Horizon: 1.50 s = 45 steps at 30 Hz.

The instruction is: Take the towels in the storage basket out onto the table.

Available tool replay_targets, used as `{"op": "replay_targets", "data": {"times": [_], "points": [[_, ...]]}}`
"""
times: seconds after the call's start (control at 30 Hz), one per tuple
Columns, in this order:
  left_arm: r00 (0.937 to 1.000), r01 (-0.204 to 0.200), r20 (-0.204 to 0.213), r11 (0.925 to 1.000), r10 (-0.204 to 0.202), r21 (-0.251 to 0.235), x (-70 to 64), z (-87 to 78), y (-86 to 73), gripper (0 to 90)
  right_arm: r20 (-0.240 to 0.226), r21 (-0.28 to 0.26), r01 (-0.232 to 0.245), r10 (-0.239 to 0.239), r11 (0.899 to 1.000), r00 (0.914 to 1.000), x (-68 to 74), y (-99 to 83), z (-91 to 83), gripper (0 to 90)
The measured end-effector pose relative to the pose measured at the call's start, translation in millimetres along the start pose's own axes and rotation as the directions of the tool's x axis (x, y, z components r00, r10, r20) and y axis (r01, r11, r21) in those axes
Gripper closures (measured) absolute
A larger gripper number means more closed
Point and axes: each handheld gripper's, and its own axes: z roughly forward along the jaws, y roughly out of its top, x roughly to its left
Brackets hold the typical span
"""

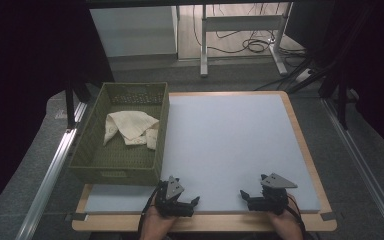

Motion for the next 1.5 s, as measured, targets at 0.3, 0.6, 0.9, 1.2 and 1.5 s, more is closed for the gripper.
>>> {"op": "replay_targets", "data": {"times": [0.3, 0.6, 0.9, 1.2, 1.5], "points": [[0.9999, -0.01, -0.01, 0.9992, 0.011, 0.039, -1.8, -0.3, 10.9, 0.9, 0.0, 0.0, 0.0, 0.0, 1.0, 1.0, 0.0, 0.0, 0.0, 3.8], [0.9985, -0.039, 0.04, 0.9991, 0.038, 0.017, -3.0, -7.6, 22.0, 1.1, 0.0, 0.0, 0.0, 0.0, 1.0, 1.0, 0.0, 0.0, 0.0, 3.7], [0.9959, -0.046, 0.079, 0.9983, 0.043, 0.036, -0.5, -13.2, 32.1, 0.5, 0.0, 0.001, 0.0, 0.0, 1.0, 1.0, 0.0, 0.0, 0.0, 3.7], [0.9955, -0.048, 0.084, 0.9969, 0.043, 0.062, 1.7, -19.2, 47.7, 0.2, 0.0, -0.001, -0.002, 0.002, 1.0, 1.0, 0.0, 0.0, 0.2, 3.7], [0.9948, -0.057, 0.089, 0.9943, 0.049, 0.09, 3.4, -24.7, 64.4, 1.1, 0.0, -0.001, -0.001, 0.001, 1.0, 1.0, 0.0, 0.0, 0.1, 3.7]]}}
